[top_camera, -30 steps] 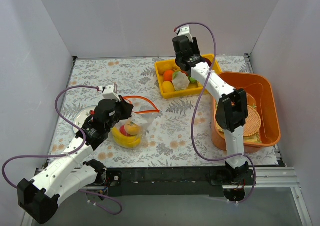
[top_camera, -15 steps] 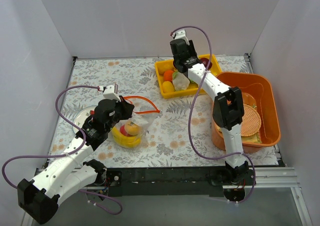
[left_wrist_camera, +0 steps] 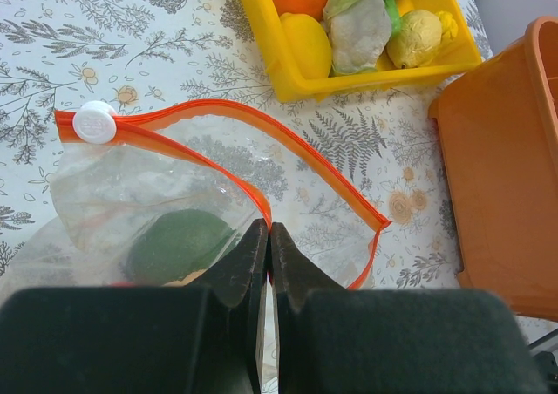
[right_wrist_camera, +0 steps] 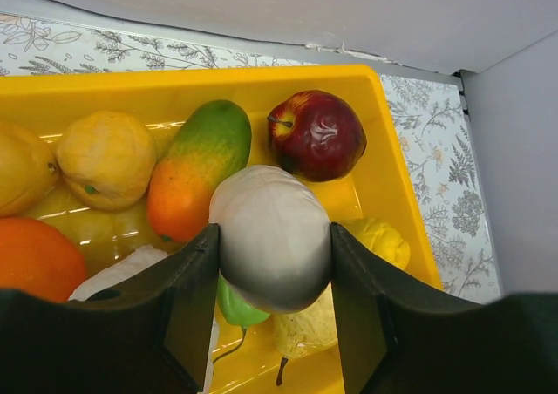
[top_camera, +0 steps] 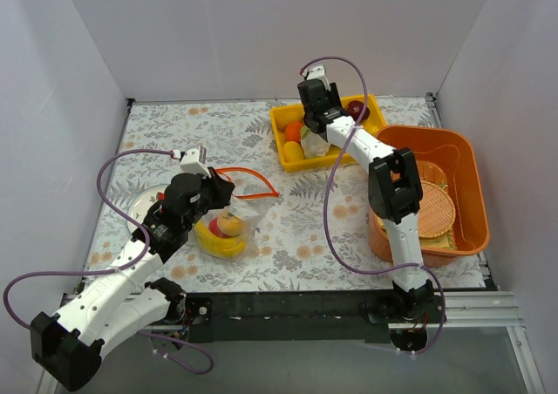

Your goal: Open the zip-top bag and remove the fake food

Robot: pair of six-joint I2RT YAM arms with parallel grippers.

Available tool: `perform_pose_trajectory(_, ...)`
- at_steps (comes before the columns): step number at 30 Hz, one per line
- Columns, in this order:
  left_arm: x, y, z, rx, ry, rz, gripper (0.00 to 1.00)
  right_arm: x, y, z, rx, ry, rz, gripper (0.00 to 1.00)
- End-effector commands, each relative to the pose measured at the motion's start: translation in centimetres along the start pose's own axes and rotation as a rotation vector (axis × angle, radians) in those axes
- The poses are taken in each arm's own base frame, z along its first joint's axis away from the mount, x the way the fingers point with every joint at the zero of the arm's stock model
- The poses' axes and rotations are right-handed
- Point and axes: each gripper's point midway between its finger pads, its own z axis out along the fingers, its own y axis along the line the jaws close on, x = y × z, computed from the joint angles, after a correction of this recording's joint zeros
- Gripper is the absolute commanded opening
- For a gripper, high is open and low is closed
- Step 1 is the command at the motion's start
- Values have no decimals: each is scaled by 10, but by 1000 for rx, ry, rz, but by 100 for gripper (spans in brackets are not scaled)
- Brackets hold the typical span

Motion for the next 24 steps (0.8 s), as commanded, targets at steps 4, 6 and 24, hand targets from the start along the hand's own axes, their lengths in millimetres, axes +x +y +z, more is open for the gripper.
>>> perform_pose_trajectory(4, -5, -6, -3, 32, -23, 11, 0, 6, -6, 12, -38, 20, 133, 60)
perform_pose_trajectory(6, -5, -6, -4, 34, -23, 11, 0, 11, -4, 15, -37, 30, 135, 66)
perform_pose_trajectory(24, -7, -9, -5, 47, -26, 0, 0, -2, -1, -32, -238, 65, 276, 88)
